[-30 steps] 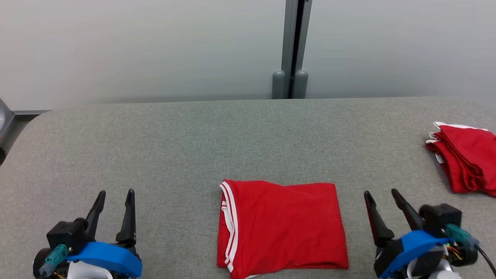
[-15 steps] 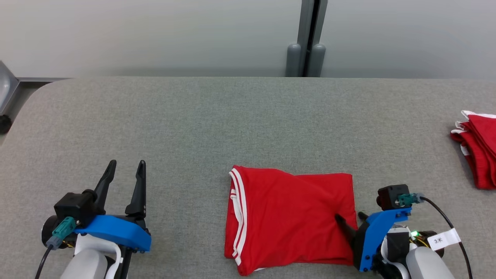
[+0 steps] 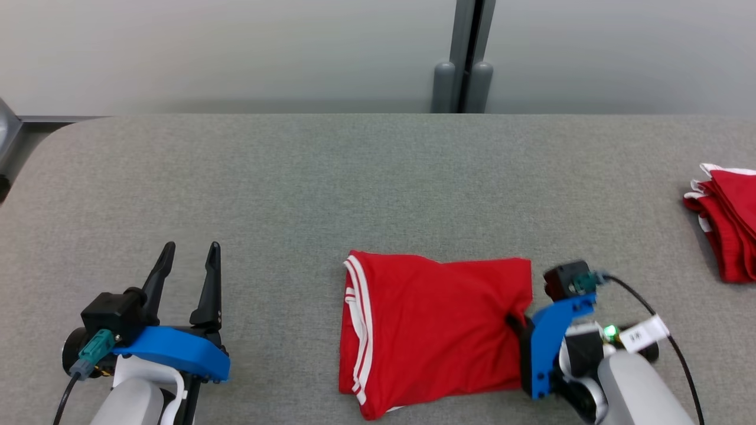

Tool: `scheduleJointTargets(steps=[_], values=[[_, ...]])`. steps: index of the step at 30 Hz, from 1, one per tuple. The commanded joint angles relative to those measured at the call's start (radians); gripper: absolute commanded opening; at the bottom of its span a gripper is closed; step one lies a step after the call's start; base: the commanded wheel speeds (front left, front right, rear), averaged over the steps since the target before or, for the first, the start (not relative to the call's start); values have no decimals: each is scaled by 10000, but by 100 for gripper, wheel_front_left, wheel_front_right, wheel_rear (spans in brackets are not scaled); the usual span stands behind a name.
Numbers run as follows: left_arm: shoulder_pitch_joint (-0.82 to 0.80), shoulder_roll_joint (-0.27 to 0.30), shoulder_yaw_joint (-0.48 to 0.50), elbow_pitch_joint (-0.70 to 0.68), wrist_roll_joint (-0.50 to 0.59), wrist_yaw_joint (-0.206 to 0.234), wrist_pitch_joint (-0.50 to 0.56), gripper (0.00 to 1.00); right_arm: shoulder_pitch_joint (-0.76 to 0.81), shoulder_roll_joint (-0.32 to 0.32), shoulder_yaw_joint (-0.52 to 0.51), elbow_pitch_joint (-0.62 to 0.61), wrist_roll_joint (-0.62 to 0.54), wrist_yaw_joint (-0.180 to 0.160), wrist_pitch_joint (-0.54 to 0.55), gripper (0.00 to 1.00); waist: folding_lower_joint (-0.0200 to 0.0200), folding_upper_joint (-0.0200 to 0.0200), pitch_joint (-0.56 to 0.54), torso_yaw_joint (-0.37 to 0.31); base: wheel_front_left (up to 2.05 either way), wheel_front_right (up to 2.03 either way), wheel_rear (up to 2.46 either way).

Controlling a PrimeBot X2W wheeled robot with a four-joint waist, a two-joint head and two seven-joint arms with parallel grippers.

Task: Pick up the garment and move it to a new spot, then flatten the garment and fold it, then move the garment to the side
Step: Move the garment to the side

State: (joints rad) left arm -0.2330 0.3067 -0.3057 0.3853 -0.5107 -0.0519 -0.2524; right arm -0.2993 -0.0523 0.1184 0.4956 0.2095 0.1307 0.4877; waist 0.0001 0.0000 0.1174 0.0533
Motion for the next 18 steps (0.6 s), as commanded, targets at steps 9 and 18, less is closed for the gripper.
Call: scheduleJointTargets(steps=[9,18], values=[[-256,36,257,-527,-31,165,-85,100,-2924,-2458,2369,-1436,457,0,1516,0,-1,0,707,-764,0,0,0],[-814,160,438,-982,141,184,-113,100,-5504,-5249,3325,-2684,1385,2,3076,0,-1,0,1750,-1787,0,0,0]])
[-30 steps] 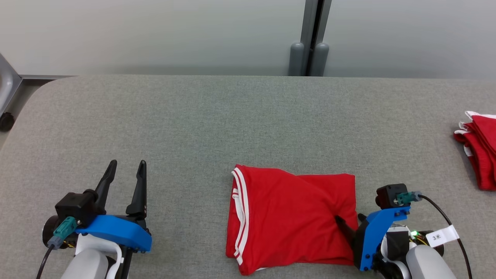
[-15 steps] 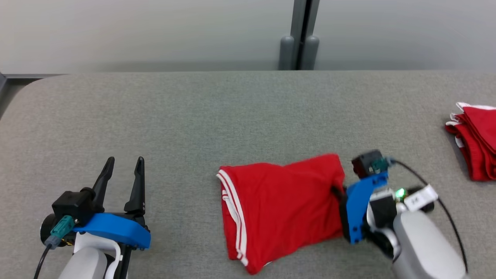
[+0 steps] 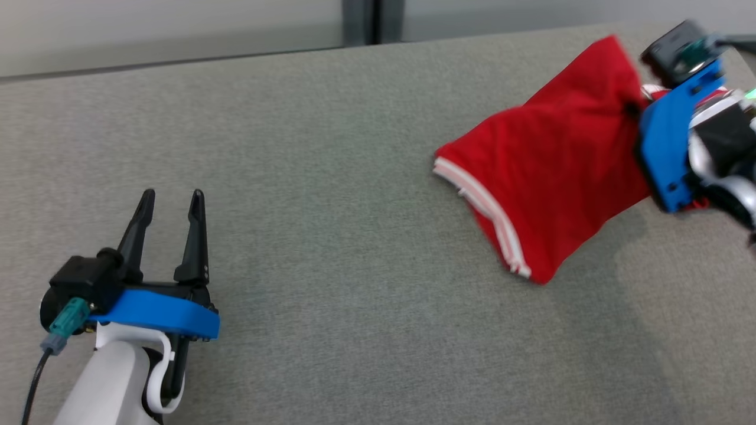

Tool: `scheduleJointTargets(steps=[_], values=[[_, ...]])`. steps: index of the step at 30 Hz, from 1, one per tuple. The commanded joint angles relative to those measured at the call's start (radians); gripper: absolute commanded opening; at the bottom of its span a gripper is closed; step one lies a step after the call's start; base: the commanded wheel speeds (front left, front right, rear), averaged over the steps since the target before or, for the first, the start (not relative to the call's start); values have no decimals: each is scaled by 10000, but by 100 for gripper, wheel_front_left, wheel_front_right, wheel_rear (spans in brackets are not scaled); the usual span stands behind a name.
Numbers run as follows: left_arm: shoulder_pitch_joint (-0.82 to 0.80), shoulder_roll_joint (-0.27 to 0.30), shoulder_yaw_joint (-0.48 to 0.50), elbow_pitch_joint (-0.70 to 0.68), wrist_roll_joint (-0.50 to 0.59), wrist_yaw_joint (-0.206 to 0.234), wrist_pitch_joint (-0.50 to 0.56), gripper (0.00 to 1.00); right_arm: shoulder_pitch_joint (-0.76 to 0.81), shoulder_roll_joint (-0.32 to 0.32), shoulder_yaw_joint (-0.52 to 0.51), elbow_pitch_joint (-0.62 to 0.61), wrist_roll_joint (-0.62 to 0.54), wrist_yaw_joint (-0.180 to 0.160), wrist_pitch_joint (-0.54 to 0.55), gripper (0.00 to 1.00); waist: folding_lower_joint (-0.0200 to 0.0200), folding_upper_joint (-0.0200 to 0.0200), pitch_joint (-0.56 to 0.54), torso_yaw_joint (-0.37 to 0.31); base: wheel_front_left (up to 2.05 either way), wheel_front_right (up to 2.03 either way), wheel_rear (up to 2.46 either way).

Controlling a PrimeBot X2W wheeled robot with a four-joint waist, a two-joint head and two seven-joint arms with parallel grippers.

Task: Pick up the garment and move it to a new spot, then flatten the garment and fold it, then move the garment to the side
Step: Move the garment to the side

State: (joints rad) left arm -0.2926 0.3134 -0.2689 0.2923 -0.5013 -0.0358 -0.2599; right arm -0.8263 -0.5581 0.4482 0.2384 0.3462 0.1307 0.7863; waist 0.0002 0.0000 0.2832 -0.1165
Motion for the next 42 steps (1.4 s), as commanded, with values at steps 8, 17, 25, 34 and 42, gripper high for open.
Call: scheduleJointTargets(steps=[8,17,25,34,42], values=[[-773,329,-7,-493,274,-4,58,100,-823,-1370,-521,-97,108,2,209,0,-2,0,906,-666,0,0,0],[-1377,886,-52,-1497,564,81,595,100,-894,-2049,-1753,936,-812,0,-1032,0,-2,0,2092,-855,0,0,0],[-1472,1248,-65,-2193,704,189,1058,100,-364,-1078,-3771,2458,-2169,0,-2053,0,-2,0,2453,-760,0,0,0],[-1202,1225,-212,-2152,593,264,1123,100,209,338,-5324,2717,-3701,0,-2584,100,-2,0,1984,-715,0,0,0],[-559,726,-320,-1312,266,280,578,100,1342,1525,-5643,2190,-3331,2,-3904,100,-2,0,339,-389,0,0,0]])
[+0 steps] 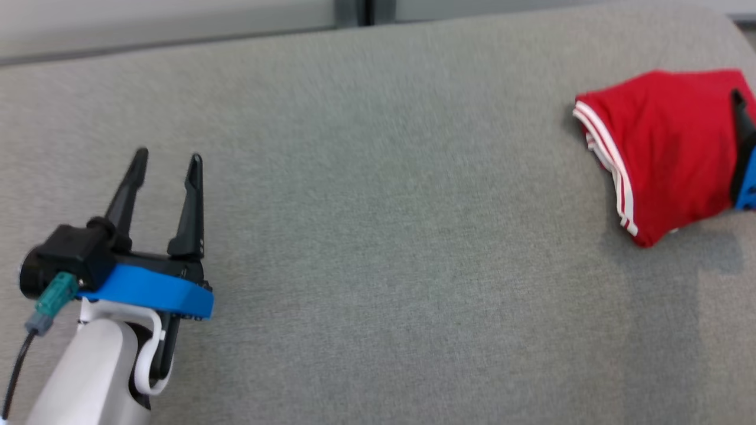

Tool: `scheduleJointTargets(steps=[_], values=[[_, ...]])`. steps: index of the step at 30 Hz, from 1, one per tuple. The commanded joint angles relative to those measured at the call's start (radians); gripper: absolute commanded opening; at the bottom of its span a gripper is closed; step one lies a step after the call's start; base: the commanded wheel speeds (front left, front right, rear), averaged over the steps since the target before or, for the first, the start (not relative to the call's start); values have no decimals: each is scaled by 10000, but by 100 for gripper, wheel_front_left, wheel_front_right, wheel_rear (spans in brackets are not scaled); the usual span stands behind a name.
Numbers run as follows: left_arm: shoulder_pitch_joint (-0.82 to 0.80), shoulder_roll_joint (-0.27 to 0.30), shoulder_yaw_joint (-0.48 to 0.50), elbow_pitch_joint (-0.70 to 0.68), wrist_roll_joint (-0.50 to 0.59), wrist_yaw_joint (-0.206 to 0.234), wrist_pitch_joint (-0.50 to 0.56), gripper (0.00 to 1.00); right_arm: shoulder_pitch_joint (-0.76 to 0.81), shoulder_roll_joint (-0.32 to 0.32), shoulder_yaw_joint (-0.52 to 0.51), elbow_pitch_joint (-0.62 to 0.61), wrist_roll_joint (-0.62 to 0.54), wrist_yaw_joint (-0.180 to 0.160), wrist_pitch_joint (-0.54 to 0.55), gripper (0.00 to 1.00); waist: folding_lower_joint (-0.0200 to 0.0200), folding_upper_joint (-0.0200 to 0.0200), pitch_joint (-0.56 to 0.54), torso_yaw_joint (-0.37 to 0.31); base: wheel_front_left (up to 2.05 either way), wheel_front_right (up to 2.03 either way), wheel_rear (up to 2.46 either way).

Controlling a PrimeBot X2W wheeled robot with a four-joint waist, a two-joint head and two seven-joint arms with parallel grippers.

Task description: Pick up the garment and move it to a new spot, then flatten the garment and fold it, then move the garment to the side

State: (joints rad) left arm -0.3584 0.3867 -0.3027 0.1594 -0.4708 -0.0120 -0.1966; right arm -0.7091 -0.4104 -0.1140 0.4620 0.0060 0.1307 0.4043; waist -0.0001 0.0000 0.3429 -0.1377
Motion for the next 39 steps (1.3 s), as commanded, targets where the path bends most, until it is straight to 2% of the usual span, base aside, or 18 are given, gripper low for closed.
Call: scheduleJointTargets(steps=[1,4,9,14,20,26,31,39], values=[[247,-97,27,173,-103,40,-142,100,470,209,60,-208,181,2,-447,100,1,0,-541,-99,0,0,0],[689,-280,166,549,-298,81,-370,100,1378,980,124,-931,734,2,-1343,100,1,0,-1266,99,0,0,0],[1502,-487,311,1101,-557,69,-545,100,3210,1835,366,-2256,1307,2,-2487,100,1,0,-2304,497,0,0,0],[2121,-614,549,1493,-732,8,-636,100,4876,2166,729,-3225,1637,2,-3449,100,1,0,-2932,870,0,0,0],[2715,-714,704,1784,-670,-57,-681,100,6180,2674,808,-3628,1626,2,-4314,100,1,0,-3399,1125,0,0,0],[2932,-873,842,1907,-537,-227,-688,100,6782,3092,368,-3466,1532,3,-4577,100,1,0,-3526,1326,0,0,0],[3003,-992,949,1968,-412,-328,-690,100,6903,3338,0,-3536,1193,3,-4375,100,1,0,-3583,1403,0,0,0],[3021,-1142,1101,2167,-332,-503,-693,100,6906,3487,-86,-3341,988,3,-4342,100,1,0,-3604,1413,0,0,0]])
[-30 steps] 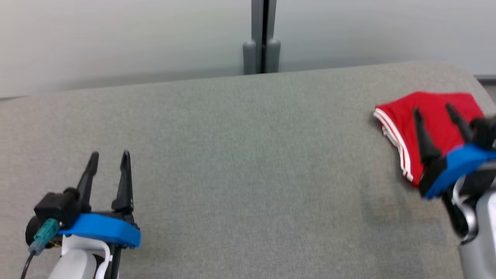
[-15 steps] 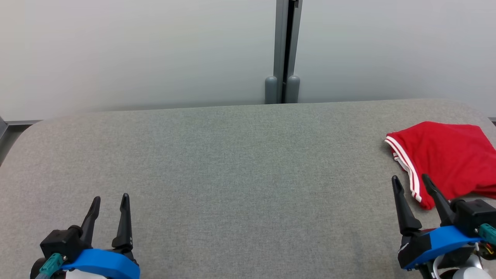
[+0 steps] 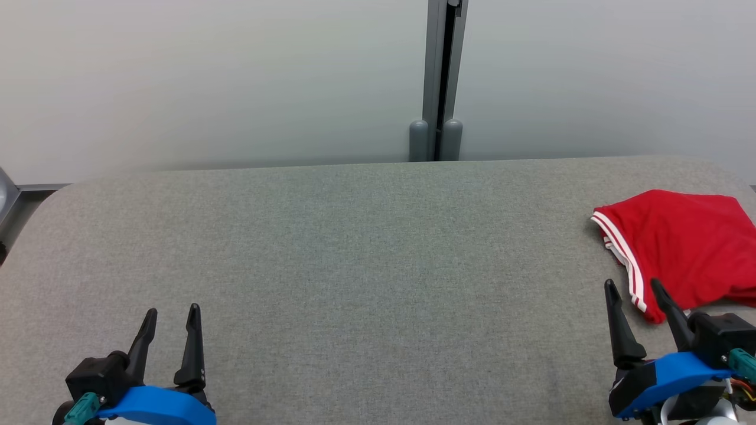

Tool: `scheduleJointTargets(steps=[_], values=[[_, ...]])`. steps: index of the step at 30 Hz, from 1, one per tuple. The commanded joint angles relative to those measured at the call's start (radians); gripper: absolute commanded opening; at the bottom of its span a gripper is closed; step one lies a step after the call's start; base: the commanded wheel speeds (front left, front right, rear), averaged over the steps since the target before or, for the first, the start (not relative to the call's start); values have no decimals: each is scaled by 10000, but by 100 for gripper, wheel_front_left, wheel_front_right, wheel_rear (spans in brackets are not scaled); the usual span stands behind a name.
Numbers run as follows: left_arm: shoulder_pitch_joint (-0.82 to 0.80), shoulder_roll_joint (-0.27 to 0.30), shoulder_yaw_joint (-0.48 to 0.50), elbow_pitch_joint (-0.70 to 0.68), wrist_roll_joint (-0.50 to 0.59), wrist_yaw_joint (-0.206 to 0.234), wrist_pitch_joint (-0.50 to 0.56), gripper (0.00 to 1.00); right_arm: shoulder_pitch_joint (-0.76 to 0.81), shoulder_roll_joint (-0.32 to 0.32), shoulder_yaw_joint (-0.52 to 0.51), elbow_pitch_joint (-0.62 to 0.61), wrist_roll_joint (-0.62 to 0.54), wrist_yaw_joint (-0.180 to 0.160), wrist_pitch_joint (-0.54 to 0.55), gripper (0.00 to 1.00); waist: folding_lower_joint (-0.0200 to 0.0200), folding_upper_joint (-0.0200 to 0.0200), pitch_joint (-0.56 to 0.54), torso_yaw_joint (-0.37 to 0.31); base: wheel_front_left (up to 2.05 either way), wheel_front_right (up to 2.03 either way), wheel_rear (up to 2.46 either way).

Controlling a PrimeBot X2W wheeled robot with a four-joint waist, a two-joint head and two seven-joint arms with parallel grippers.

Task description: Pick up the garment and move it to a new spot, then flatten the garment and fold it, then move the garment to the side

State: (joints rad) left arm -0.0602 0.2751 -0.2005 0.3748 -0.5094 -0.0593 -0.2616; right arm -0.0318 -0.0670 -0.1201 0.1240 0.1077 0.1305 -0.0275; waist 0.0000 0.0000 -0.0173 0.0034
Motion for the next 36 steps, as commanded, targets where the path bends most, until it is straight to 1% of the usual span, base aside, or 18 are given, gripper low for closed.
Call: scheduleJointTargets(steps=[1,8,11,12,15,17,18,36], values=[[28,-35,88,39,63,-50,-41,100,123,65,-30,61,-44,5,-25,100,0,0,-3,1,0,0,0],[-39,-30,113,159,72,-197,-42,100,94,138,-39,47,-97,5,55,100,0,0,-6,-24,0,0,0],[-61,-10,122,187,62,-242,-42,100,119,152,26,113,-9,5,-117,100,0,0,-4,-36,0,0,0],[-60,-11,119,186,40,-264,-42,0,131,155,40,142,18,5,-149,0,0,0,-4,-39,0,0,0],[36,-68,33,252,-35,-230,34,0,-10,127,16,275,24,0,-81,0,0,0,-5,-35,0,0,0],[278,-246,-41,479,-79,-231,77,0,41,157,9,580,83,0,-51,0,0,0,-5,-35,0,0,0],[278,-246,-41,479,-79,-231,77,0,41,157,9,580,83,0,-51,0,0,0,-5,-35,0,0,0],[66,-711,722,55,-2637,-349,946,0,-173,155,16,710,3591,1,301,0,0,0,25,-35,0,0,0]])
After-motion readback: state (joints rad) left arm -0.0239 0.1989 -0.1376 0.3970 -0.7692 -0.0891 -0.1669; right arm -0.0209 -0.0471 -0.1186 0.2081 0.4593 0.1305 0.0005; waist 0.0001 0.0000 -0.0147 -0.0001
